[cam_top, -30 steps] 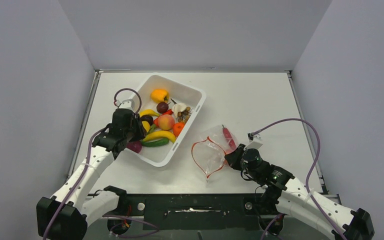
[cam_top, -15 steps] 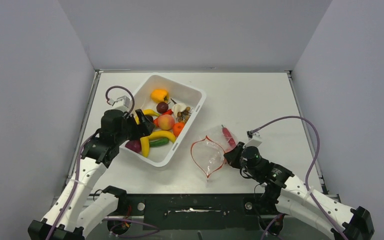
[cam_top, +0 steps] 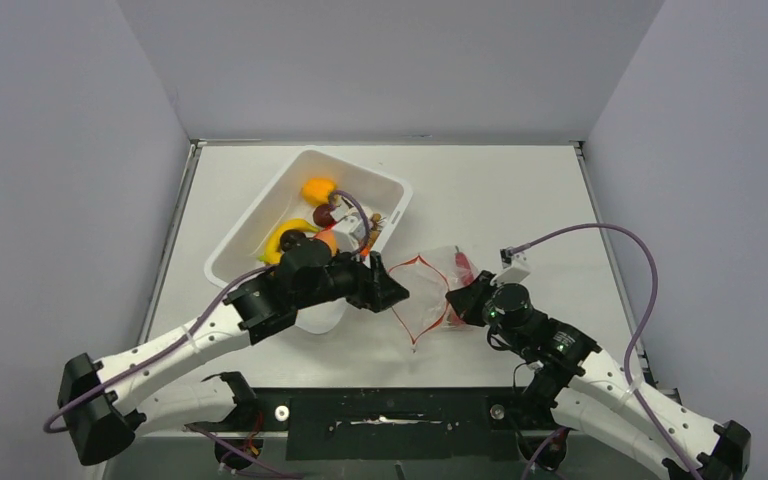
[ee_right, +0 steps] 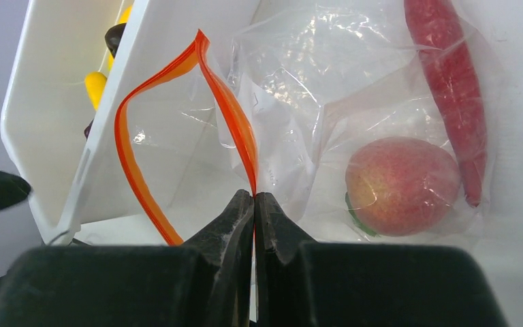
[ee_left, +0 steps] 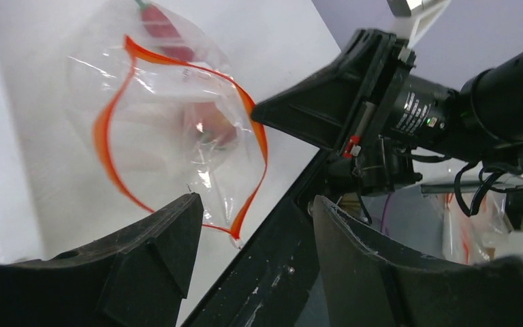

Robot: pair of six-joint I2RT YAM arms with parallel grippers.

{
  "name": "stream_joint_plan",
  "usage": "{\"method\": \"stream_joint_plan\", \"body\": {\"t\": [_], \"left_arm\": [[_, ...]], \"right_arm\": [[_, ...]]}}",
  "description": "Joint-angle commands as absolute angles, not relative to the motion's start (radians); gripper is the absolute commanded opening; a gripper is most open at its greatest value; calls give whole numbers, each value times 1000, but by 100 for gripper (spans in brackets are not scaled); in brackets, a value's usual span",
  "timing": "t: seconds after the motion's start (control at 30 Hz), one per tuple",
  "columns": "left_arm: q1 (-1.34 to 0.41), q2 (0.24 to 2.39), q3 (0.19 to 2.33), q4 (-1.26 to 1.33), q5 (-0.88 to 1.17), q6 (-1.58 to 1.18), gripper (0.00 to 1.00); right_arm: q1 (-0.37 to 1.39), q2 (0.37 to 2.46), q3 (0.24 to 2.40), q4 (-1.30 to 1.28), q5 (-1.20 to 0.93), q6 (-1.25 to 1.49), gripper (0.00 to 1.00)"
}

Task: Open the zip-top bag and remove the fake food
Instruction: Pick up the fake fruit from the zipper food storage bag.

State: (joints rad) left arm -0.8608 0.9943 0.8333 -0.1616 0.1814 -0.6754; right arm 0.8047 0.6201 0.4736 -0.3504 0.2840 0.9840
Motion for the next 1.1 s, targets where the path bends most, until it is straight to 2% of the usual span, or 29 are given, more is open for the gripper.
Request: {"method": "stream_joint_plan", "body": {"t": [0.0,0.2,0.53,0.97,1.07], "left_arm": [[-992,1102,923,-16,70,-643,59],[-1057,1230,964,40,47,-656,56],[-1069,1303,906,98,-24,-720,44],[-1068,1426,883,136,-141,-852,42],[-1068,1469,911,100,-200,-879,47]], "right_arm": [[801,597,531,-342,292,982,2],[802,571,528,-345,282,989,2],[802,541,557,-365,281,989,2],[802,527,597,-336,242,968,2],[802,514,615,-305,215,952,1]]}}
